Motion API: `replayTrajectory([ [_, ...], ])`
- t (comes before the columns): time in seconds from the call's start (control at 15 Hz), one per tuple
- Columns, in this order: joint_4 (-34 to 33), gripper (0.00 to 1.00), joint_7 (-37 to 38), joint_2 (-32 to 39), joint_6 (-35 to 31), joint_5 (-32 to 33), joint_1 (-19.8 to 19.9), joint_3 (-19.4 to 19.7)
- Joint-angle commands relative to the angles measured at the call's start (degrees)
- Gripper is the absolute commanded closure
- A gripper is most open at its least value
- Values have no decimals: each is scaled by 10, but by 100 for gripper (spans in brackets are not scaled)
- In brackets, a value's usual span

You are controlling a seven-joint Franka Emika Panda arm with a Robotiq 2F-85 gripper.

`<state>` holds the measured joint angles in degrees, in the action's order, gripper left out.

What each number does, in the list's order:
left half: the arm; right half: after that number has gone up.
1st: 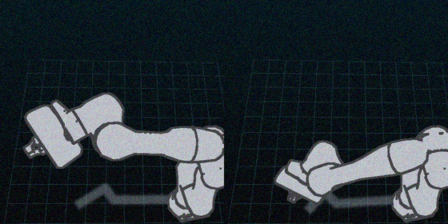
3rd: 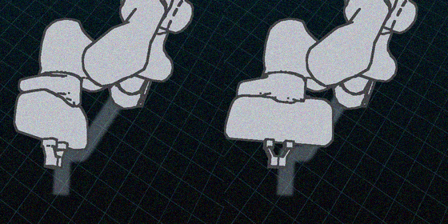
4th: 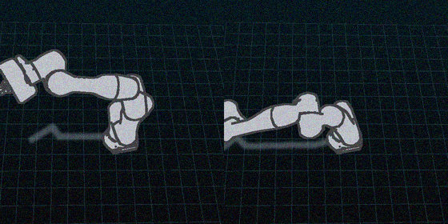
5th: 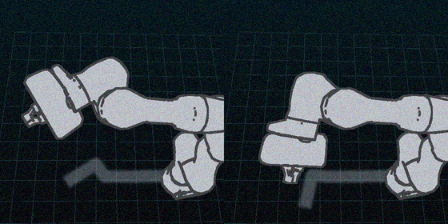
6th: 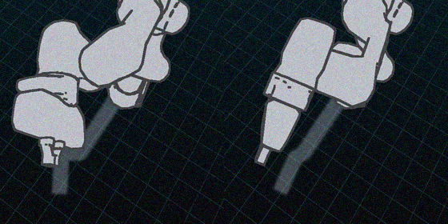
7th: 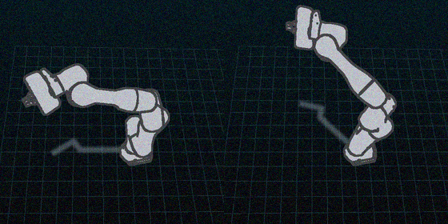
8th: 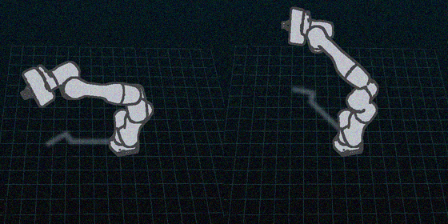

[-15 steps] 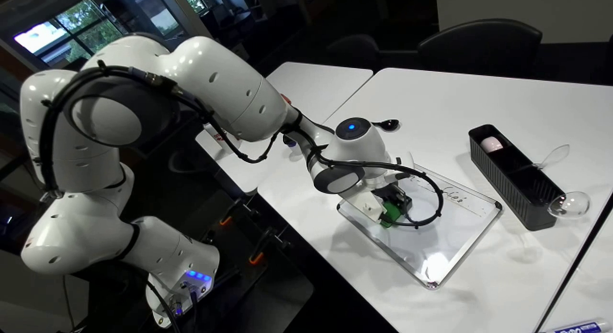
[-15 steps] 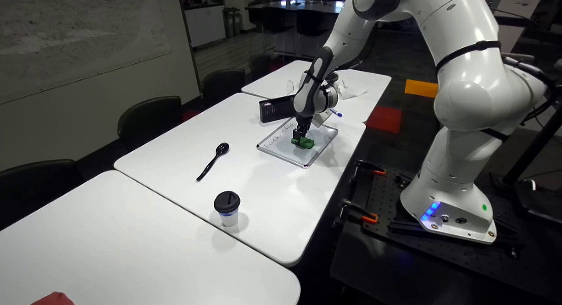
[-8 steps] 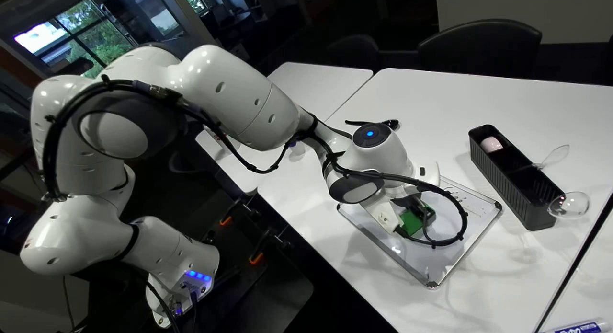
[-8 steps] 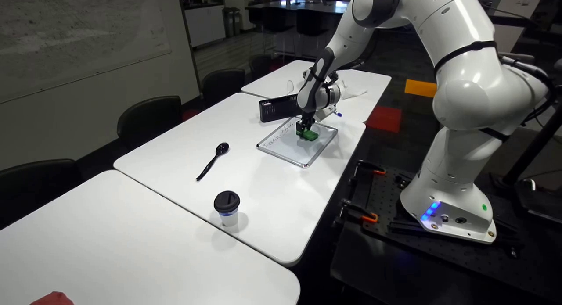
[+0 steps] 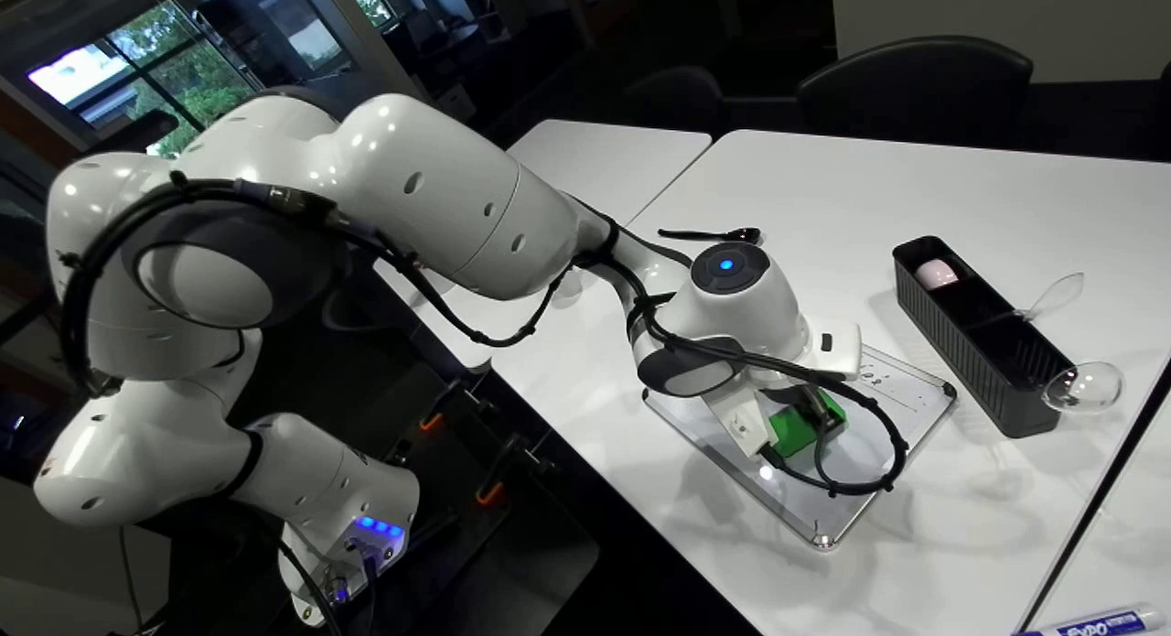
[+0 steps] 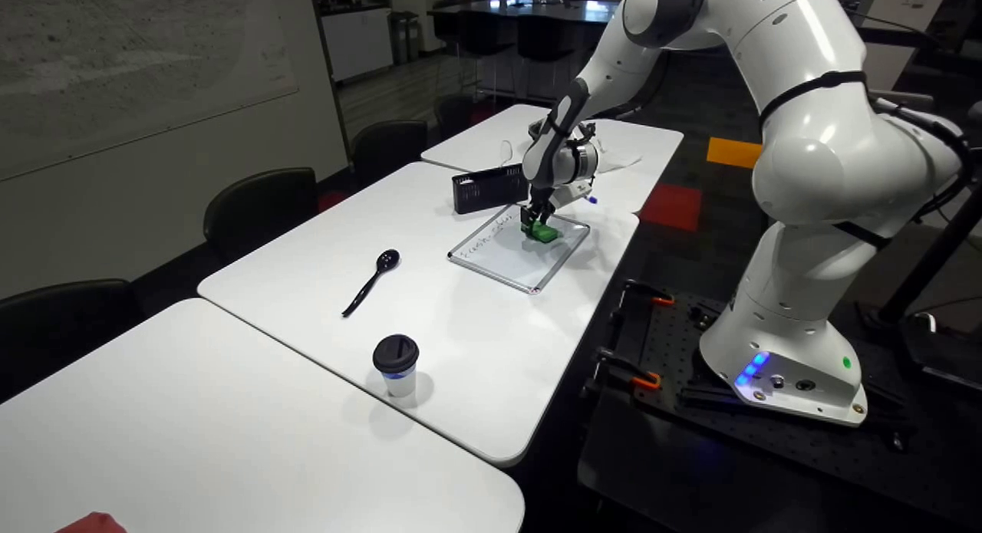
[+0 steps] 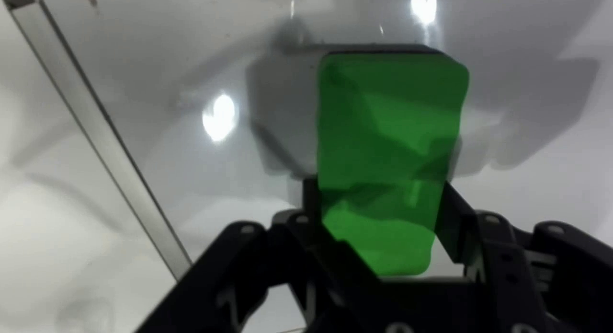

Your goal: Use the green eraser on the left to clean the whiteboard

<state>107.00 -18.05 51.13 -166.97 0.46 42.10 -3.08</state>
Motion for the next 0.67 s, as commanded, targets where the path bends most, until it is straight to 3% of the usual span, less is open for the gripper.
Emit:
replayTrajectory([
  [0.0, 64, 66, -35, -70, 27, -26, 55, -67],
  [0.27, 113, 66, -48, -142, 34, -37, 80, -124],
  [0.6, 136, 66, -49, -219, 111, -44, 14, -143],
])
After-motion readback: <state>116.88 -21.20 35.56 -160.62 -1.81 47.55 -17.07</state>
